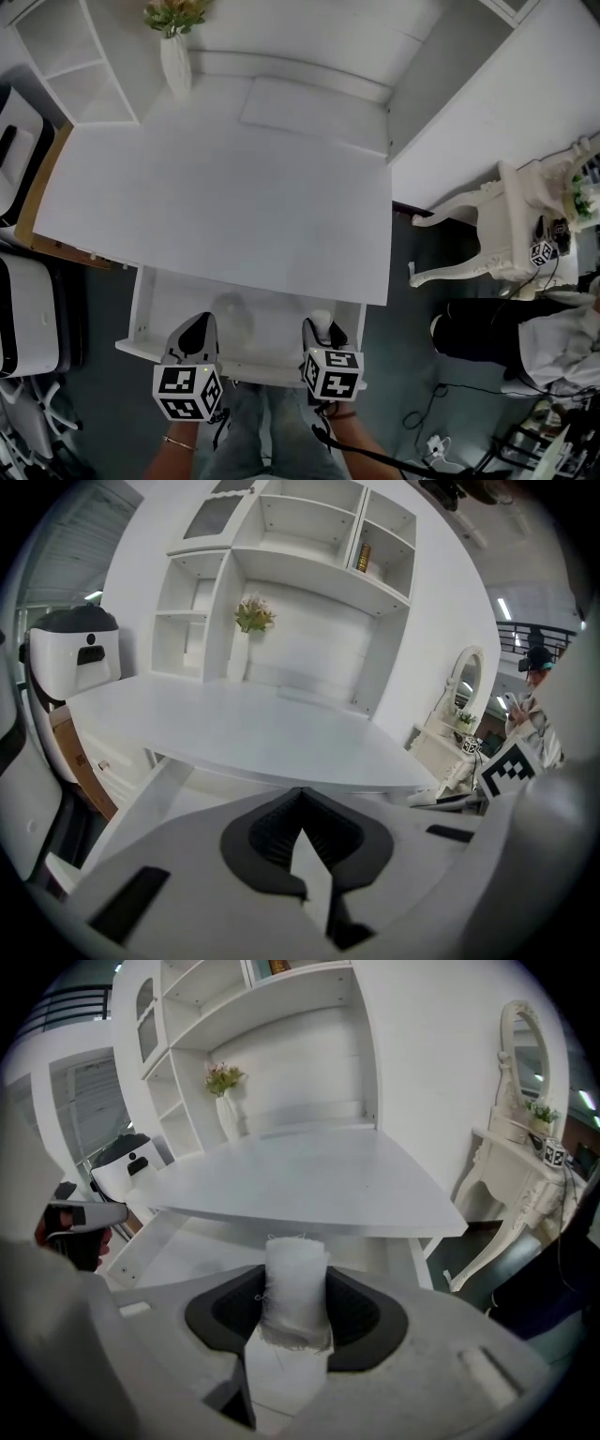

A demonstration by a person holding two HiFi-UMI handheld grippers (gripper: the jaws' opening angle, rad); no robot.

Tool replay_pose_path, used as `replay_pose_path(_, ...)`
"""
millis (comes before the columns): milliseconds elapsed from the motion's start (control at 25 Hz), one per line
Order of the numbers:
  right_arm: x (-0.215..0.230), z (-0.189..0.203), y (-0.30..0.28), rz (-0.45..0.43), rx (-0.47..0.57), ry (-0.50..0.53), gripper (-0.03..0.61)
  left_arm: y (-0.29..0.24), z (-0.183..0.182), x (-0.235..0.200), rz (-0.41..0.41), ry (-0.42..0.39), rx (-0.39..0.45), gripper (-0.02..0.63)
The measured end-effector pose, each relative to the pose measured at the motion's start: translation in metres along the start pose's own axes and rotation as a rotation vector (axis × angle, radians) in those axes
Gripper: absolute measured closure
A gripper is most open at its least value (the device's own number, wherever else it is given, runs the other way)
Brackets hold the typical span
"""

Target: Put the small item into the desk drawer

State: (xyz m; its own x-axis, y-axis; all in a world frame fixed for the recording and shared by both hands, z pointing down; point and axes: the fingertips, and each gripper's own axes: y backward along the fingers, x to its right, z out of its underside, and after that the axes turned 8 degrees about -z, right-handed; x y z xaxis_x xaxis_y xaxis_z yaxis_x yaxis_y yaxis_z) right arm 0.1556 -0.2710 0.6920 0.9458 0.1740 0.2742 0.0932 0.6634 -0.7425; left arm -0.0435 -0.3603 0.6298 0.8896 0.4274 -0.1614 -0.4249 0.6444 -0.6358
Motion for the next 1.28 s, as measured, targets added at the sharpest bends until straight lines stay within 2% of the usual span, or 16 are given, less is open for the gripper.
replay_pose_path(320,0.012,0.01,-0.043,-0.003,-0.066,0.007,0.393,-0.01,0.0,-0.018,-0.033,0.013,0.001,0.621)
replay_pose_path(600,0.024,0.021,-0.071,-0.006,-0.104,-0.013,0.393,-0.02,0.002,-0.016,-0.052,0.008,-0.009,0.621)
replay_pose_path(1000,0.033,0.033,-0.088,-0.013,-0.145,-0.01,0.393,-0.015,0.01,-0.013,-0.085,0.011,0.0,0.621)
replay_pose_path(1280,0.034,0.03,-0.088,-0.031,-0.137,-0.007,0.386,-0.005,0.014,-0.011,-0.097,0.019,0.006,0.62)
